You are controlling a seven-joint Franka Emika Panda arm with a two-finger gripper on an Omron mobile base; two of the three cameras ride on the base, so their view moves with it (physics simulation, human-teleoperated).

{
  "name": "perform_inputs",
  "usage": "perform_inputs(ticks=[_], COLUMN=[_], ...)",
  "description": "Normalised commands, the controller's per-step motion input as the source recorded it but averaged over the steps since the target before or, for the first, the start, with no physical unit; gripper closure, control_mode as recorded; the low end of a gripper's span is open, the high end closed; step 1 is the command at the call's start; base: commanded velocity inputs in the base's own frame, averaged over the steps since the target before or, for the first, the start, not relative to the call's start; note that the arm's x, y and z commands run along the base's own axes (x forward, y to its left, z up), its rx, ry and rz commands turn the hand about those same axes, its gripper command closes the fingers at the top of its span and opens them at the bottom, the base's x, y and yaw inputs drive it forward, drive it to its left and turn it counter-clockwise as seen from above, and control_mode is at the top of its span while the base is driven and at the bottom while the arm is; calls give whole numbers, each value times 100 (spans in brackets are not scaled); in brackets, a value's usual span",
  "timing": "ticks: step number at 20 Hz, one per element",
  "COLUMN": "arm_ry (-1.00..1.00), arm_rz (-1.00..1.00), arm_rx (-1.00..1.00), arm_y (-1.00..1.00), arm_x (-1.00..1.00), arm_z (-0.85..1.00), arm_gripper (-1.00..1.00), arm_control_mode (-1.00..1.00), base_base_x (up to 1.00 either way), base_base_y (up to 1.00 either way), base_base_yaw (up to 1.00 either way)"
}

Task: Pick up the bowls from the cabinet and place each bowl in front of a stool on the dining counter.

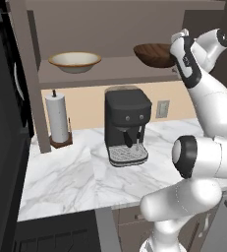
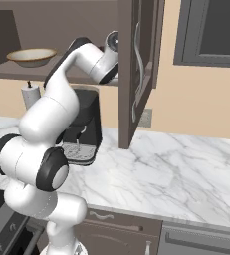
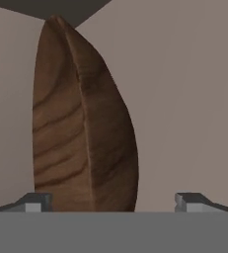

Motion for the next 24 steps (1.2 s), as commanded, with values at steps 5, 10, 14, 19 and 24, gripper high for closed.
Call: perform_inputs(ticks=[5, 10, 14, 19, 24], arm_ry=[0, 3, 1, 0, 3], arm_rz=[0, 0, 0, 0, 0], arm_rx=[0, 0, 0, 0, 0], arm_y=[0, 4, 4, 11, 28], arm_x=[24, 12, 1, 0, -21], arm_z=[0, -6, 0, -5, -1], arm_gripper=[-100, 100, 100, 100, 100], arm_control_mode=[-100, -100, -100, -100, -100], base_base_x=[0, 0, 0, 0, 0], base_base_y=[0, 0, 0, 0, 0], base_base_yaw=[0, 0, 0, 0, 0])
